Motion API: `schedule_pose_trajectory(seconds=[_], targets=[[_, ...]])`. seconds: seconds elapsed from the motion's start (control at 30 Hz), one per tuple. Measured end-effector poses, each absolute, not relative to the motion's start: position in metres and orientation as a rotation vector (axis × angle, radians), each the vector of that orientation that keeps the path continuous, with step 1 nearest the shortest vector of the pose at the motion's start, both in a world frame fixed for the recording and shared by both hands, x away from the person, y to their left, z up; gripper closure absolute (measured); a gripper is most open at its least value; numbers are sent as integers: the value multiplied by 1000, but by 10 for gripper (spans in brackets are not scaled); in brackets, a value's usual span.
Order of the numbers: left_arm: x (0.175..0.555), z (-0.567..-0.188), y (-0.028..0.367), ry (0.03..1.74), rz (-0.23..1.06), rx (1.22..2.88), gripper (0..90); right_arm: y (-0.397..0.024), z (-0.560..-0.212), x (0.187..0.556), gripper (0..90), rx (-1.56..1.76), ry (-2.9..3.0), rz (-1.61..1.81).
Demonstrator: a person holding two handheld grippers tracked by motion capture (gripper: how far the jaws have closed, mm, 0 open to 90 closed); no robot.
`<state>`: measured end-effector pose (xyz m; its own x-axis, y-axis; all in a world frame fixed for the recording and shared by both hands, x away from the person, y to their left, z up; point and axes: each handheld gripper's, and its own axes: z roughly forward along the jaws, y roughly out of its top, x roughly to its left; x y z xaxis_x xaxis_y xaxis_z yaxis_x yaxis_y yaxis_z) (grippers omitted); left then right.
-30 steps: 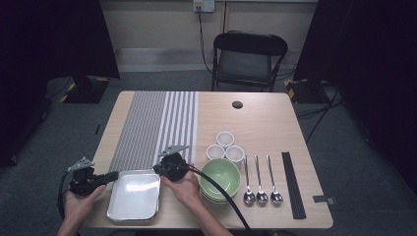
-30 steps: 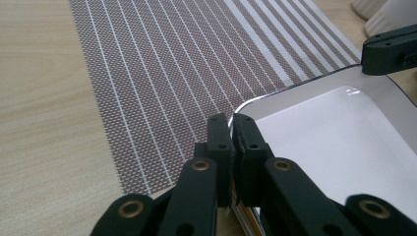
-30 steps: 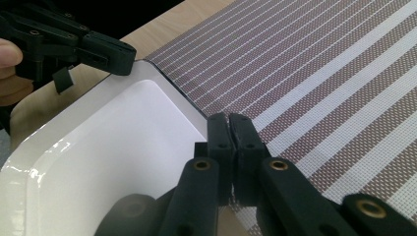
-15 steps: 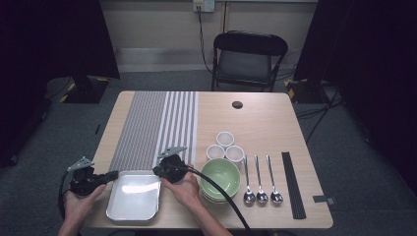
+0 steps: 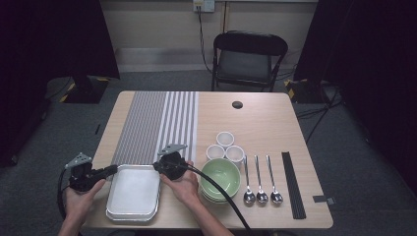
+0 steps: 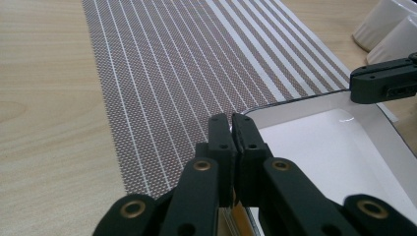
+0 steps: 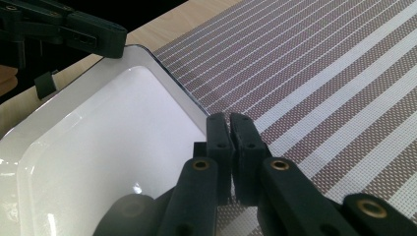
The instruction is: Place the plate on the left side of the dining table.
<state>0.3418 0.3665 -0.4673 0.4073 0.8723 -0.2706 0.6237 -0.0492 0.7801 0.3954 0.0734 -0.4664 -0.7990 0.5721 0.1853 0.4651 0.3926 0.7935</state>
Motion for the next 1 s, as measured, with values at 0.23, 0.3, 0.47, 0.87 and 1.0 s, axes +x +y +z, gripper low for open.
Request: schedule_pose_trajectory(seconds=[0.23,0.3,0.47,0.87,1.0], targets=[[338,-468,366,1313,323,1781,793,73,-466,397,877,947,2526,1377],[337,-470,367,1323,312,1784,808,73,-467,397,871,950,2524,1378],[338,-472,369,1325,296,1779,845,72,-473,395,734,980,2532,1348],[339,-464,367,1328,326,1780,851,71,-468,398,862,973,2526,1410],[343,-461,369,1334,327,1763,854,72,-462,406,872,981,2502,1412]])
